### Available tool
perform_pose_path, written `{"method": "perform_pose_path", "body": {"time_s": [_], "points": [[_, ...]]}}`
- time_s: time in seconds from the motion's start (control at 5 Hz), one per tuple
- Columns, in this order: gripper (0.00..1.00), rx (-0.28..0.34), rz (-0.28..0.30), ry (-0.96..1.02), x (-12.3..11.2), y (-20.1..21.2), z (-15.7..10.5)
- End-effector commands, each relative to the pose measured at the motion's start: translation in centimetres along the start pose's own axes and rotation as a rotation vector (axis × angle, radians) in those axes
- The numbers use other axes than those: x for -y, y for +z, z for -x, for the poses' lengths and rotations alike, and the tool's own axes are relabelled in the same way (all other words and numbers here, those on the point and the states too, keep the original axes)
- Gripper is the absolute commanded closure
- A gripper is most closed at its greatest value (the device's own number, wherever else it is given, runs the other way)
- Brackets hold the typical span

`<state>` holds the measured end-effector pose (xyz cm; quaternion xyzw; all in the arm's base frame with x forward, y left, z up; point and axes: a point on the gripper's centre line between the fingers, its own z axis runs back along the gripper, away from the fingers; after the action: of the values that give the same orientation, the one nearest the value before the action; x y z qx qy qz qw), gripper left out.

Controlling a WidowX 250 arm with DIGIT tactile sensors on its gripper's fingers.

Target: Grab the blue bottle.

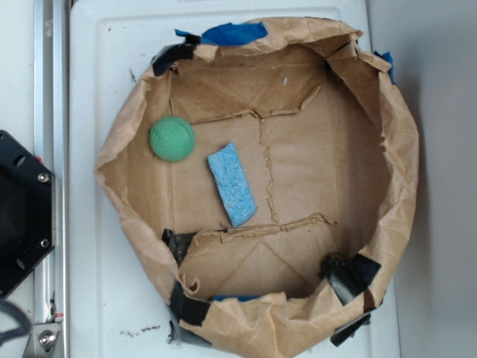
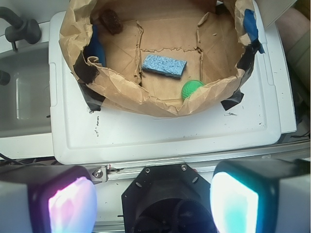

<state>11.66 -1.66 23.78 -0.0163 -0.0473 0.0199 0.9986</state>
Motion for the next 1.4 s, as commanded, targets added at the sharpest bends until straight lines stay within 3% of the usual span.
{"method": "perform_pose_path", "body": {"time_s": [0.0, 0.4, 0.6, 1.0, 1.2], "points": [[0.00, 0.000, 0.000, 0.000, 0.0, 0.0, 0.0], [0.00, -0.002, -0.010, 0.033, 2.3, -2.3, -2.7], [0.00, 0.001, -0.004, 0.004, 2.3, -3.6, -5.9], [0.00, 0.059, 0.089, -0.035, -0.4, -4.2, -11.0], [0.00, 0.088, 0.170, -0.090, 0.1, -6.1, -10.9]]}}
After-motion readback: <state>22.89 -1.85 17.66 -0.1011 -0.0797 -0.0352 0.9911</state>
